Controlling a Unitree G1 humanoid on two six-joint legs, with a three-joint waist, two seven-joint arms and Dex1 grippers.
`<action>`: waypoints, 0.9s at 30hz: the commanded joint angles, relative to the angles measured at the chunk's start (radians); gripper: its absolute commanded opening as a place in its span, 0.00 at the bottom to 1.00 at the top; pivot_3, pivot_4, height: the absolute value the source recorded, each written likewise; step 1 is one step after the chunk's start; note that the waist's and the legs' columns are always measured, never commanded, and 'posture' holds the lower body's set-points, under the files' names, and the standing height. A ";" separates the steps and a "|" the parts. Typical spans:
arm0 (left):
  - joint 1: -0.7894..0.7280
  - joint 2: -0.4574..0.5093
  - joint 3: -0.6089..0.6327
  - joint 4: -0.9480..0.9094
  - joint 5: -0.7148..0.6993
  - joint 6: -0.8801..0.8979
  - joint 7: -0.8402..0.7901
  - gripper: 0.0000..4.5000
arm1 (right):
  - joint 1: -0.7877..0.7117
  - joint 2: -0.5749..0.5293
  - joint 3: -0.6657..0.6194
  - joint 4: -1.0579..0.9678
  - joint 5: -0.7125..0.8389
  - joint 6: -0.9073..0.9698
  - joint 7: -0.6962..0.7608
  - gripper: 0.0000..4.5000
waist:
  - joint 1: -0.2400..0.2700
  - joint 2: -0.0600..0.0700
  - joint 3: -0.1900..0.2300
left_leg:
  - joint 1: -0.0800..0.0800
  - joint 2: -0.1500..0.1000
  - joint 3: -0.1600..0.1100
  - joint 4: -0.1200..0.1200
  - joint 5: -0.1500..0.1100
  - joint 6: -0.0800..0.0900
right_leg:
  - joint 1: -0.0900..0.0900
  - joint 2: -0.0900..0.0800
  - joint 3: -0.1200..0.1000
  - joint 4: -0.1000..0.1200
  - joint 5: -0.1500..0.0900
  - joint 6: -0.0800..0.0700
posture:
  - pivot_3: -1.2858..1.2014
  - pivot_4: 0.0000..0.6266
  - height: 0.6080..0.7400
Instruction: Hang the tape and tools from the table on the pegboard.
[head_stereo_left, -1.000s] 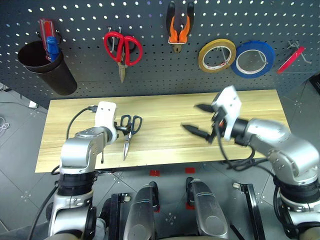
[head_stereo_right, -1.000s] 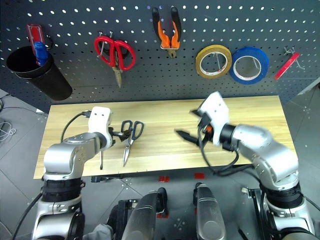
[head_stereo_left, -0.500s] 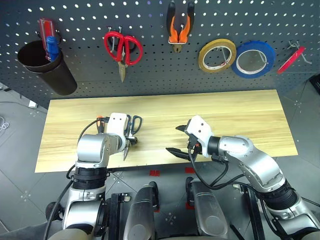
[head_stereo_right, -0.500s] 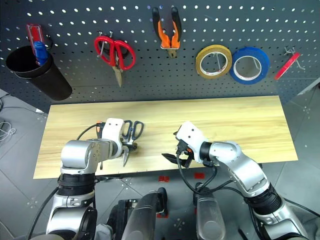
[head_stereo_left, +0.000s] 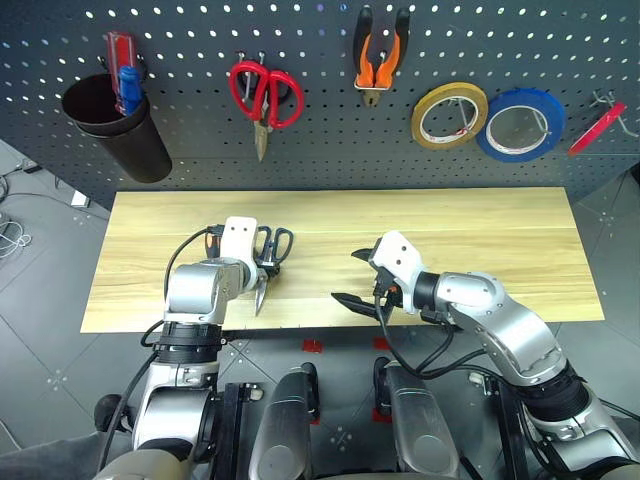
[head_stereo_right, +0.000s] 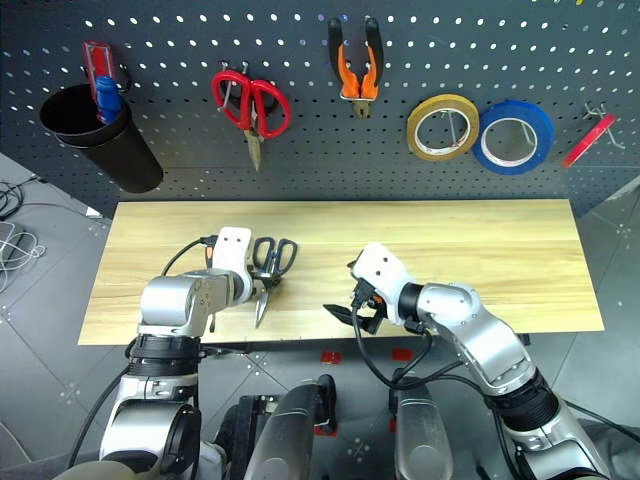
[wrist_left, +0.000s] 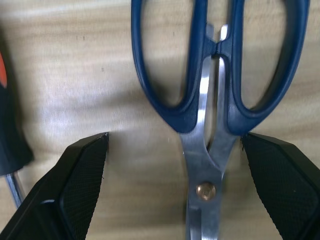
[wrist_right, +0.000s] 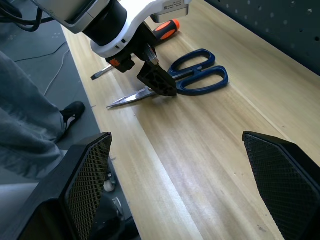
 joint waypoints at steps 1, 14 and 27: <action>0.031 -0.022 -0.024 0.040 0.008 0.014 -0.001 0.86 | 0.010 0.005 -0.015 -0.035 -0.001 -0.005 -0.003 1.00 | 0.000 0.000 0.000 | 0.000 0.000 0.000 0.000 0.000 0.000 | 0.000 0.000 0.000 0.000 0.000 0.000 | 0.45 0.66 1.00; 0.078 -0.002 -0.013 -0.035 0.023 -0.013 0.000 0.18 | 0.003 0.005 -0.027 -0.013 -0.018 -0.026 0.000 1.00 | -0.003 0.000 0.000 | 0.000 0.000 0.000 0.000 0.000 0.000 | 0.000 0.000 0.000 0.000 0.000 0.000 | 0.45 0.66 1.00; 0.352 0.004 0.002 -0.393 0.035 -0.973 -0.127 0.09 | -0.107 0.169 -0.243 -0.014 0.165 -0.166 -0.008 1.00 | -0.011 -0.001 0.000 | -0.001 0.001 -0.002 -0.001 0.000 0.000 | 0.000 0.000 0.002 -0.003 0.001 -0.001 | 0.47 0.58 1.00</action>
